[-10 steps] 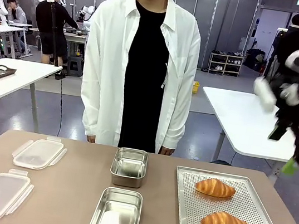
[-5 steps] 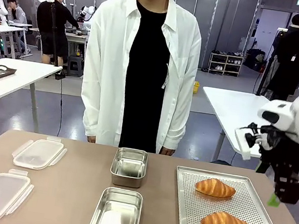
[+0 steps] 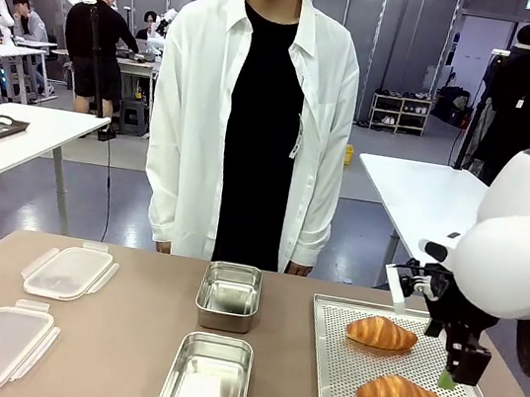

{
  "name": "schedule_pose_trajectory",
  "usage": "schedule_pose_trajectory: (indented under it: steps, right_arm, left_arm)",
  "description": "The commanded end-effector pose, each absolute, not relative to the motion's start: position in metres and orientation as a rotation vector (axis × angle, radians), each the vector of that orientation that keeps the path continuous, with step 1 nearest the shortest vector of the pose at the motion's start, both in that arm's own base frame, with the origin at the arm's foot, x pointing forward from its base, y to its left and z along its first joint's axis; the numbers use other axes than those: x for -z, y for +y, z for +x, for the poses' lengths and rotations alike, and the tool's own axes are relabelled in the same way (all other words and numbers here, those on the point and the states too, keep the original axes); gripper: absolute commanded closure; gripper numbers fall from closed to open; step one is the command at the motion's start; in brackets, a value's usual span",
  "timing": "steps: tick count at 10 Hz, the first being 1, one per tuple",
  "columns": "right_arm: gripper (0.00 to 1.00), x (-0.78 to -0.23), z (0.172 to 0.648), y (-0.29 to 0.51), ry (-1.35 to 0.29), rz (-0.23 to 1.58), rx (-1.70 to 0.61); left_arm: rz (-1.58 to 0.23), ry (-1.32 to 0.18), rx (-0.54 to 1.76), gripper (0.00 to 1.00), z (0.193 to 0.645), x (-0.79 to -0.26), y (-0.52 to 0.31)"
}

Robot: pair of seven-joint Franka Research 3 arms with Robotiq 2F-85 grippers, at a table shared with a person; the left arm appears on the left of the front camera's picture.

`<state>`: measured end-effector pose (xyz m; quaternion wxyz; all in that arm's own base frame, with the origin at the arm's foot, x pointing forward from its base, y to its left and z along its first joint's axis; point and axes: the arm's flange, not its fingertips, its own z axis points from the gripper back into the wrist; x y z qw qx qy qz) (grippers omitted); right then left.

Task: Place the bread into the airtight container.
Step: Pick up a Butter Roll and place it into an empty Airtight Container.

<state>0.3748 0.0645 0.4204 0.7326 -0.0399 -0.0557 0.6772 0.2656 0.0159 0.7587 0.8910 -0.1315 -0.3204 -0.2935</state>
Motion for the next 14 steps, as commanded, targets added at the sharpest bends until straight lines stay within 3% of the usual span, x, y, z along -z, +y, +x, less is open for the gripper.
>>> schedule_pose_trajectory:
  steps: [1, 10, 14]
  right_arm:
    - [0.0, -0.402, 0.374, 0.059, -0.156, -0.039, -1.489]
    - [0.0, -0.41, 0.379, 0.068, -0.124, -0.061, -1.472]
    - [0.0, -0.378, 0.39, 0.061, -0.13, -0.039, -1.484]
  left_arm:
    - [-0.271, -0.666, 0.627, 0.0, 0.266, -0.761, 0.015]
    - [-0.271, -0.666, 0.627, 0.0, 0.266, -0.761, 0.015]
    - [-0.271, -0.666, 0.627, 0.0, 0.266, -0.761, 0.015]
